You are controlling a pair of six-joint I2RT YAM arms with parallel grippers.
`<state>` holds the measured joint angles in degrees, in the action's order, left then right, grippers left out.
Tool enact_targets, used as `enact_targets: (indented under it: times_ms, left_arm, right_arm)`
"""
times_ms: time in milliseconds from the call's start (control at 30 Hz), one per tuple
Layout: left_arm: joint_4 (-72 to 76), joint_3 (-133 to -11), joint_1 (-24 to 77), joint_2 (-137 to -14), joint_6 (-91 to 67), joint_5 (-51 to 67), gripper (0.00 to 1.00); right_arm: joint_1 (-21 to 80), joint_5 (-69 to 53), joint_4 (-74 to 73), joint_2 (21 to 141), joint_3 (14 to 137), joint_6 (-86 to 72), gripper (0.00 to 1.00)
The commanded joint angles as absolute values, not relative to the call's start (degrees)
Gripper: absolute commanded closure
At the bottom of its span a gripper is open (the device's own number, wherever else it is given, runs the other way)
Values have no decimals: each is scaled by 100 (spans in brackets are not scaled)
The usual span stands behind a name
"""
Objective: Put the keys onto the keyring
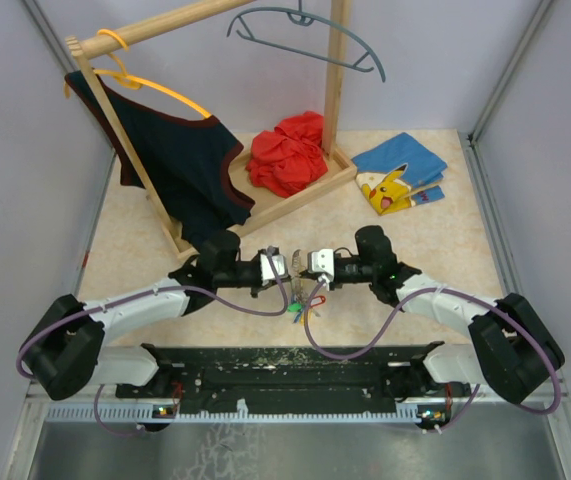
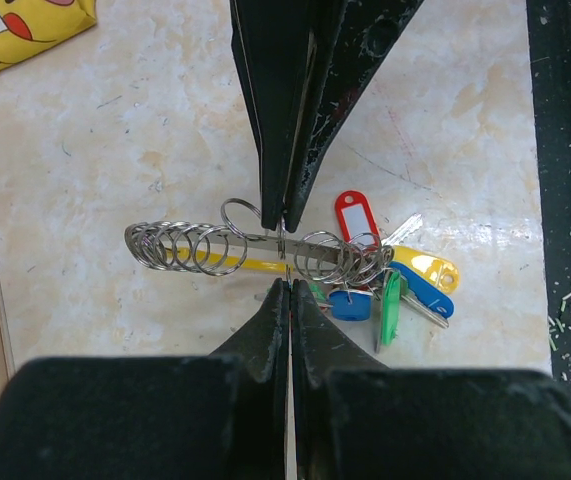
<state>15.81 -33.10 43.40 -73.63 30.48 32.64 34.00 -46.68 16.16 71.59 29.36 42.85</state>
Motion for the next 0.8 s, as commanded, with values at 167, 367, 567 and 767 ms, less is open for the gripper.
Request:
enact_targets:
  times_ms: [167,367,567,767]
  left_arm:
    - [1493,-3532,4377,-7400,3104,3372,100]
    - [1523,-3583,4376,-7424,3101,3426,100]
    - [1512,-3595,4376,-7457,3096,3476,100]
    - [1512,-3599,4382,-7470,3086,3442,100]
  right_arm:
    - [3428,-4770,1785,7022,3206,4237,100]
    - [3428,-4808,1758,7040,3226,4244,100]
    - [3430,-4799,1775,7040,3227,4236,100]
    - [3428,-4837,1784,7040,3234,4224,100]
